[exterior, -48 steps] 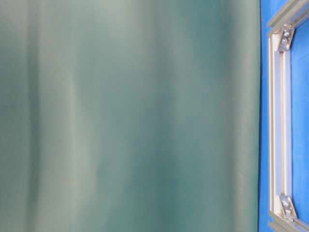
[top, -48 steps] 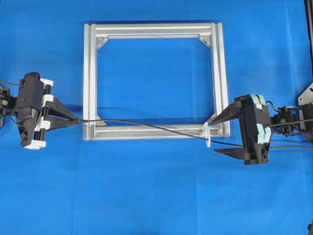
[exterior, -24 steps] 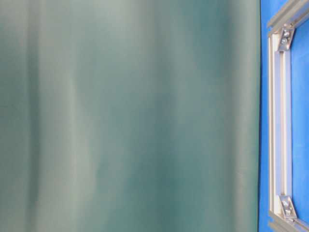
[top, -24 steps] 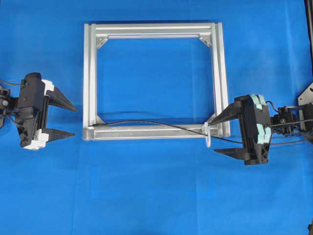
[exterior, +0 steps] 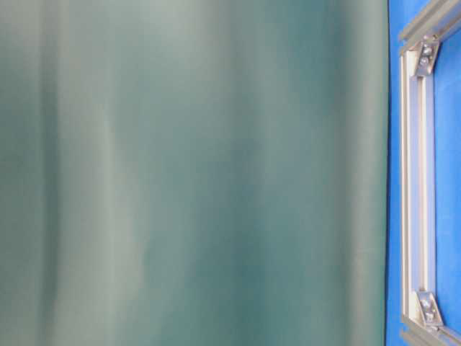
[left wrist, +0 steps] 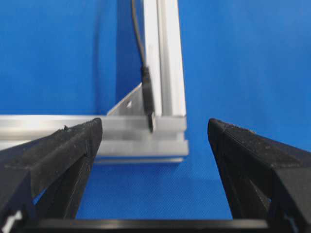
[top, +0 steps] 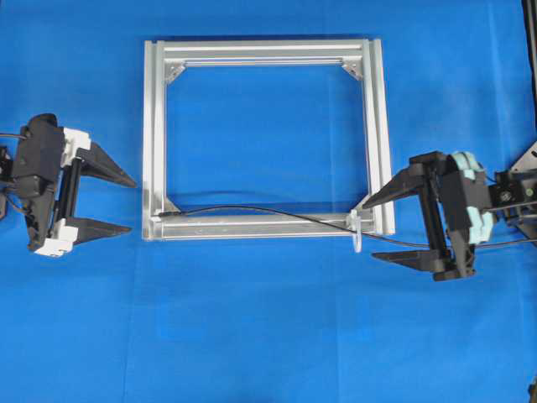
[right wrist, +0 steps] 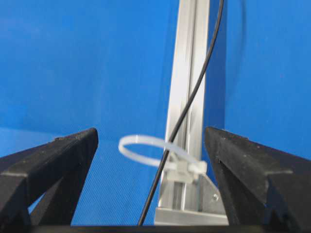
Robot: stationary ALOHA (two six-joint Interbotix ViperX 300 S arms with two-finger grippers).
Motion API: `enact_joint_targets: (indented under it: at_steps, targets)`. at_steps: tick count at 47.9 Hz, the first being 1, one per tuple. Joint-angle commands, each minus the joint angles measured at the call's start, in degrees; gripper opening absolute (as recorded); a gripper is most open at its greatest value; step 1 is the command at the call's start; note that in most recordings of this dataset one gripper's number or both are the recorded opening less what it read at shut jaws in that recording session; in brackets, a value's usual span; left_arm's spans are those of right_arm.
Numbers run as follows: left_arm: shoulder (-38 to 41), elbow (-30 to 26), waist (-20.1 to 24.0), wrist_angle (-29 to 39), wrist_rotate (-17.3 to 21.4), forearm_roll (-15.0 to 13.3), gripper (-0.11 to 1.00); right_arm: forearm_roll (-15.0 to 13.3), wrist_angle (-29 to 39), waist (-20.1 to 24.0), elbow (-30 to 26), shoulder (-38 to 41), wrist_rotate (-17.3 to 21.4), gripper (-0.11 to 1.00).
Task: Insert the wire through the string loop located on the right side.
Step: 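Open the left gripper to release the cable and hold both arms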
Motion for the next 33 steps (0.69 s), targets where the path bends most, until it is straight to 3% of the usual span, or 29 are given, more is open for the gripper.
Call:
enact_joint_targets:
  at_steps: [1, 15, 33]
  targets:
    - [-2.4, -1.8, -0.2, 2.4, 0.2, 0.0, 0.84, 0.0, 2.5, -0.4, -1.9, -2.8, -0.5, 0.92]
    - [-8.7, -2.3, 1.1, 6.2, 0.3, 0.0, 0.84, 0.0, 5.5, -2.0, -2.0, -7.1, -2.0, 0.92]
    - [-8.8, -2.1, 1.3, 6.2, 0.3, 0.0, 0.84, -0.1, 5.5, -2.1, -2.1, -6.8, -2.1, 0.92]
